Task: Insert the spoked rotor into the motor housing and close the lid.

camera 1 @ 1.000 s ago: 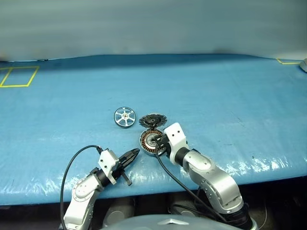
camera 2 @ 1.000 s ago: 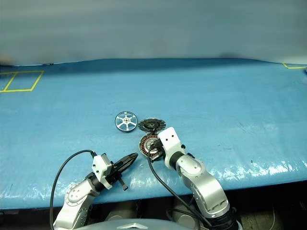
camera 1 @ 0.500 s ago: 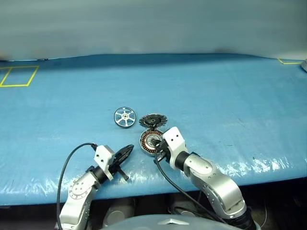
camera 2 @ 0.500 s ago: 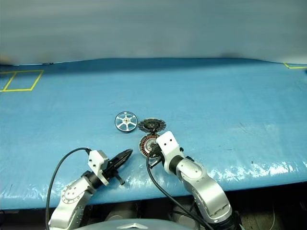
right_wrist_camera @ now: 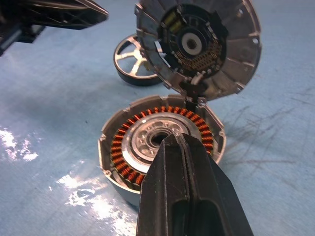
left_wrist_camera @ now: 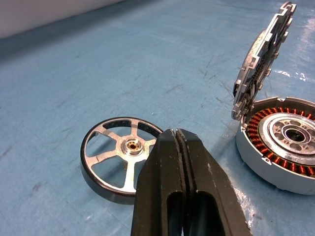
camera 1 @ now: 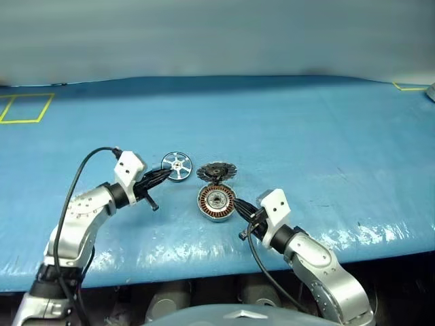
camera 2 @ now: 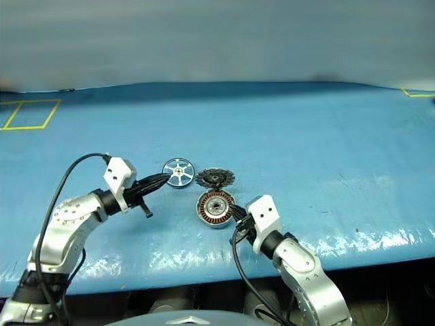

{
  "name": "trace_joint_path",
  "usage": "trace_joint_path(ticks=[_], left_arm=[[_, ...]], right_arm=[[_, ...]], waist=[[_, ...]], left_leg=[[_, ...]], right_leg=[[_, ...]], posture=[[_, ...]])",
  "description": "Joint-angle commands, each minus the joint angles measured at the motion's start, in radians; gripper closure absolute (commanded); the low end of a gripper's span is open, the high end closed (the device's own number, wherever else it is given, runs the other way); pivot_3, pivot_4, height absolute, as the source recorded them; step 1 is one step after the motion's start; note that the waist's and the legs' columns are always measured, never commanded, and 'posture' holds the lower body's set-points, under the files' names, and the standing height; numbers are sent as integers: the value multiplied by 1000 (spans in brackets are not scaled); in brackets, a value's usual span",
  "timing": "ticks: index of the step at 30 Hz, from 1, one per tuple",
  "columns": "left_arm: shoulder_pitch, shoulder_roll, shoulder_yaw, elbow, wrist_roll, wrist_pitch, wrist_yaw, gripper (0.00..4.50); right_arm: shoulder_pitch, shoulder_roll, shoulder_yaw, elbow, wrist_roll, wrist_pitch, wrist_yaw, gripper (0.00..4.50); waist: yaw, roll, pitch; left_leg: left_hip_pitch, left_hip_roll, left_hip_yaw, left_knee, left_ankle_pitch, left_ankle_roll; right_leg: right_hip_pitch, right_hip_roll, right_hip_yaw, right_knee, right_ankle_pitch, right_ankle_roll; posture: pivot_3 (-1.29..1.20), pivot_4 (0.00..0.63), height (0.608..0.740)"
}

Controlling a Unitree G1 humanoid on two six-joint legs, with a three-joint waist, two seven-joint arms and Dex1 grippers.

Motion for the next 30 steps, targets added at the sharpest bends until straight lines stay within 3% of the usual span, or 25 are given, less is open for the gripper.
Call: trace_joint_path(ticks=[1,9,18,30], left_arm=[[-97,19,-39,120,40,-47,-93,4109],[-282,25,-124,368,157,-152,-218,1591],[-453,38,-205,591,318,-332,-295,1591],[-521,47,-259,695,417,-399,-388,1591]], right_arm=[[31,19,9,34,-22,-166,14,4500],[79,32,9,120,-51,-277,0,4500],[83,51,9,131,-63,-278,-26,4500],[73,69,9,156,-75,-281,-37,4500]], waist=[[-2,0,0],[-2,-1,0],[-5,-1,0],[-5,-1,0]], left_leg=[[0,0,0,0,0,0],[0,-1,0,0,0,0],[0,-2,0,0,0,0],[0,-2,0,1,1,0]], right_leg=[[0,0,0,0,0,0],[-1,0,3,0,0,0],[-2,0,3,2,0,0],[-2,0,3,4,0,0]], posture=[[0,150,740],[0,150,740],[0,150,740],[0,150,740]])
